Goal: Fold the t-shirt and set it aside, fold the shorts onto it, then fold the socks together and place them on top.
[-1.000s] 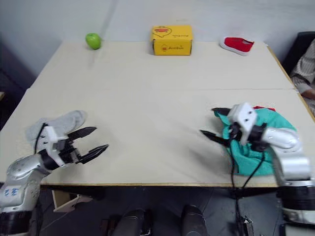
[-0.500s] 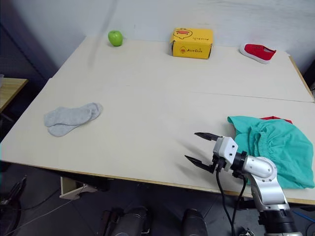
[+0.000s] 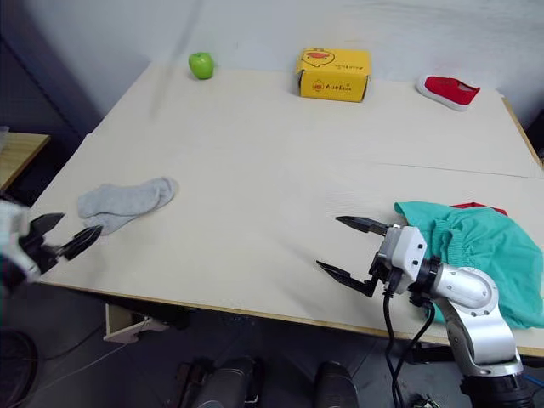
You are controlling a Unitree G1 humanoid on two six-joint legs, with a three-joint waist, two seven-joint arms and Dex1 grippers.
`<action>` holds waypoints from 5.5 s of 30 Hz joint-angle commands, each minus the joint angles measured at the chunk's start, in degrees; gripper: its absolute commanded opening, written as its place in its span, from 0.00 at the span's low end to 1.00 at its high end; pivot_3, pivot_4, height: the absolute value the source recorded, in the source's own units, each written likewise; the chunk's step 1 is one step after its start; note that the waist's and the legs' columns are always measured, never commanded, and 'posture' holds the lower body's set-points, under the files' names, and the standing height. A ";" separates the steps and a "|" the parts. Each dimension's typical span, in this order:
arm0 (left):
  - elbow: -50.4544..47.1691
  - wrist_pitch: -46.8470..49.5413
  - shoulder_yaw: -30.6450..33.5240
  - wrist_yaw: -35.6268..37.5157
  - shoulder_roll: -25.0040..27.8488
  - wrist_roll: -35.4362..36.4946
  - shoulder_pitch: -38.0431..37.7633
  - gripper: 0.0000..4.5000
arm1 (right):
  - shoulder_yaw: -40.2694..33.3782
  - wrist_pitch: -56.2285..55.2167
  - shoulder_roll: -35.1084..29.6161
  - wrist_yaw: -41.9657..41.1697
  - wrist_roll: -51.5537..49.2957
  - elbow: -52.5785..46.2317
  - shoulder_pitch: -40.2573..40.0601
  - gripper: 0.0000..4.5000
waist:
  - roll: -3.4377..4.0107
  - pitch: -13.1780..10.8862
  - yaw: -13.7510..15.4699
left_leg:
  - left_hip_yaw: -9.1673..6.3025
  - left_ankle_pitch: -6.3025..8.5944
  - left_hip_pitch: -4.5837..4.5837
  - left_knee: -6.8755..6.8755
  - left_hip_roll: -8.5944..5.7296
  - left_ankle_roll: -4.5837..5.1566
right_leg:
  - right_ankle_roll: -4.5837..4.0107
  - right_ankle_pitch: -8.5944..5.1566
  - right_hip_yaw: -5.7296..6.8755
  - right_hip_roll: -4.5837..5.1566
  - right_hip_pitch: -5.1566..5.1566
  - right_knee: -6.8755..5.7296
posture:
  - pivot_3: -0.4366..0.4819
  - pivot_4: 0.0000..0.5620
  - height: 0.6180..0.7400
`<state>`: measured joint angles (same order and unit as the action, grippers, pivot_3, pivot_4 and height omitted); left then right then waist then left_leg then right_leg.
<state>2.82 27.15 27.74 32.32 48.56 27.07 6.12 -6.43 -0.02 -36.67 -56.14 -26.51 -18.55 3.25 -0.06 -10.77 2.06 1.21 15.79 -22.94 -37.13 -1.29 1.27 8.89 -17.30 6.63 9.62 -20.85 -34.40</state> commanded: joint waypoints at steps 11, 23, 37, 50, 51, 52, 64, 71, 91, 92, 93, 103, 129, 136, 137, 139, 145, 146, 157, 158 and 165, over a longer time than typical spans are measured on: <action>39.87 -9.77 -19.80 10.50 -0.34 -15.89 29.72 1.00 | -0.76 0.51 -0.36 3.26 1.06 -3.11 -1.38 0.99 | -0.42 0.02 -2.00 | 1.02 0.01 -0.05 -0.07 0.19 -0.07 | -0.04 0.00 -0.19 -0.13 -0.69 -0.42 | 0.48 0.27 1.00; 60.33 -22.13 -28.17 10.98 -2.46 -27.18 36.84 0.46 | -1.22 0.57 0.09 5.11 0.78 -3.03 -1.18 1.00 | -0.19 0.23 -1.47 | 1.37 0.10 0.72 0.04 0.50 0.00 | -0.15 0.07 -0.69 -0.05 -0.42 -0.66 | 0.48 0.27 1.00; 3.13 -5.32 -33.02 18.78 -10.67 -19.77 20.82 0.00 | -8.72 -0.11 -4.35 2.52 0.94 -2.51 -9.82 1.00 | -0.10 0.29 0.59 | 1.60 0.57 0.48 -0.25 0.35 0.47 | -0.14 0.14 -0.85 0.17 -0.43 -0.49 | 0.48 0.27 1.00; -18.65 16.47 -47.47 9.33 -26.19 -20.31 20.78 0.07 | -7.72 1.71 -3.78 2.81 1.67 -4.01 -14.33 1.00 | -0.23 0.21 0.09 | 1.68 0.50 0.53 -0.28 0.65 0.22 | -0.12 0.22 -0.84 -0.16 -0.40 -0.05 | 0.48 0.27 1.00; -18.94 16.37 -47.63 9.75 -26.47 -19.68 20.75 0.14 | -7.28 2.04 -3.77 2.79 1.70 -4.12 -14.45 1.00 | -0.23 0.21 0.09 | 1.68 0.50 0.53 -0.28 0.69 0.22 | -0.15 0.24 -0.84 -0.17 -0.39 -0.03 | 0.48 0.27 1.00; -19.15 16.15 -47.64 9.95 -26.60 -19.29 20.73 0.19 | -6.92 2.31 -3.78 2.74 1.71 -4.23 -14.54 1.00 | -0.23 0.21 0.11 | 1.67 0.50 0.53 -0.28 0.70 0.22 | -0.17 0.25 -0.83 -0.17 -0.39 -0.02 | 0.48 0.27 1.00; -17.60 2.08 -35.17 20.74 -20.86 -9.19 19.46 0.65 | -3.32 7.45 -2.28 4.39 0.15 -5.76 -10.92 1.00 | -0.21 0.21 0.06 | 1.70 0.53 0.49 -0.26 0.80 0.18 | -0.28 0.31 -0.76 -0.19 -0.39 0.23 | 0.48 0.27 1.00; -11.80 -5.71 -29.34 23.81 -15.80 -8.90 19.48 0.65 | -0.46 7.59 -1.47 4.60 0.96 -5.30 -8.92 1.00 | -0.22 0.20 0.46 | 2.75 0.91 0.49 -0.51 1.41 0.06 | -0.59 0.55 -1.59 -0.73 -0.88 0.32 | 0.48 0.27 1.00; 3.75 -13.45 -36.21 27.07 -11.50 -18.66 17.51 0.46 | 17.86 2.87 1.63 1.82 18.28 13.79 11.83 0.64 | -0.23 0.19 -0.92 | 2.74 1.10 0.45 -0.70 1.66 0.11 | -0.63 0.56 -1.54 -1.04 -0.84 0.06 | 0.48 0.27 1.00; 3.37 -13.87 -35.62 26.92 -11.66 -18.15 17.12 0.38 | 17.58 2.80 1.91 1.46 17.60 14.00 12.13 0.55 | -0.23 0.19 -0.97 | 2.74 1.11 0.46 -0.75 1.66 0.13 | -0.63 0.56 -1.55 -1.04 -0.81 0.06 | 0.48 0.27 1.00; 2.69 -13.37 -34.80 26.87 -11.70 -17.18 16.70 0.32 | 17.35 2.67 2.01 0.97 16.93 13.95 12.18 0.49 | -0.23 0.19 -1.04 | 2.75 1.12 0.46 -0.80 1.67 0.13 | -0.63 0.56 -1.55 -1.04 -0.81 0.03 | 0.48 0.27 1.00; 0.17 -3.69 -25.91 31.11 -7.18 -6.62 15.93 0.57 | 12.28 6.67 -1.25 -4.05 8.40 8.26 6.77 0.48 | -0.23 0.18 -2.09 | 2.72 1.18 0.47 -0.81 1.84 0.04 | -0.63 0.56 -1.53 -1.12 -0.81 0.00 | 0.48 0.27 1.00; 32.39 -5.42 -34.93 26.79 -20.08 -17.39 40.41 0.76 | 16.59 36.30 6.69 9.92 0.13 -0.55 11.44 1.00 | -0.29 0.19 -1.98 | 2.99 1.06 -0.31 -1.15 1.41 0.18 | -0.61 0.58 -1.50 -1.06 -1.71 -0.48 | 0.48 0.27 1.00; 28.95 -5.03 -35.17 28.60 -19.66 -17.65 38.09 0.23 | 14.92 38.82 7.39 10.19 -2.16 -1.28 10.96 0.62 | -0.29 0.19 -1.97 | 2.96 1.05 -0.31 -1.14 1.46 0.17 | -0.60 0.58 -1.50 -1.04 -1.71 -0.51 | 0.48 0.27 1.00; 28.55 -4.93 -35.10 28.56 -19.67 -17.65 37.85 0.17 | 14.56 39.19 7.48 10.21 -2.71 -1.36 10.96 0.62 | -0.29 0.19 -1.98 | 2.96 1.05 -0.31 -1.14 1.48 0.18 | -0.60 0.58 -1.50 -1.03 -1.71 -0.52 | 0.48 0.27 1.00; 27.85 -5.22 -34.95 28.36 -19.73 -17.70 37.17 0.03 | 13.34 40.59 8.01 10.92 -4.24 -1.37 11.15 0.62 | -0.29 0.19 -1.97 | 2.96 1.05 -0.31 -1.14 1.55 0.18 | -0.61 0.58 -1.51 -1.03 -1.71 -0.52 | 0.48 0.27 1.00; 25.91 -5.29 -34.00 27.59 -20.12 -17.14 35.38 0.01 | 10.35 45.44 8.77 12.27 -8.16 -0.46 11.63 0.62 | -0.29 0.19 -1.98 | 2.96 1.05 -0.30 -1.15 1.66 0.17 | -0.61 0.58 -1.51 -1.03 -1.71 -0.55 | 0.48 0.27 1.00; 25.61 -5.24 -33.90 27.59 -20.10 -17.06 35.14 0.01 | 10.33 45.77 8.72 12.24 -8.36 -0.31 11.63 0.62 | -0.29 0.19 -1.97 | 2.96 1.05 -0.30 -1.15 1.66 0.18 | -0.61 0.58 -1.51 -1.03 -1.71 -0.54 | 0.48 0.27 1.00; 22.82 -4.36 -31.97 27.82 -20.34 -15.19 33.79 0.00 | 11.78 43.05 8.21 10.07 -6.73 0.14 11.61 0.00 | -0.30 0.19 -2.01 | 2.97 1.05 -0.30 -1.15 1.65 0.18 | -0.61 0.58 -1.51 -1.04 -1.72 -0.55 | 0.48 0.27 1.00; 21.85 -3.50 -31.40 27.77 -20.29 -14.46 33.54 0.00 | 11.62 42.78 7.85 9.43 -6.84 0.01 11.69 0.00 | -0.30 0.19 -2.03 | 2.97 1.05 -0.30 -1.15 1.65 0.18 | -0.61 0.58 -1.51 -1.04 -1.72 -0.54 | 0.48 0.27 1.00; 13.14 -0.02 -26.73 25.72 -19.42 -10.16 29.87 0.00 | 8.74 44.15 4.04 4.45 -10.25 -0.46 13.74 0.00 | -0.30 0.19 -2.07 | 2.96 1.05 -0.30 -1.15 1.67 0.18 | -0.61 0.58 -1.53 -1.04 -1.72 -0.55 | 0.48 0.27 1.00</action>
<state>19.41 26.69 -0.69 58.61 28.22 15.29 36.35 3.97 43.97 -31.76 -50.26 -34.78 -17.66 16.15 -0.36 -10.58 -0.01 4.17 16.84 -23.24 -38.29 0.38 1.44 8.28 -16.71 5.09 8.58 -22.58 -34.96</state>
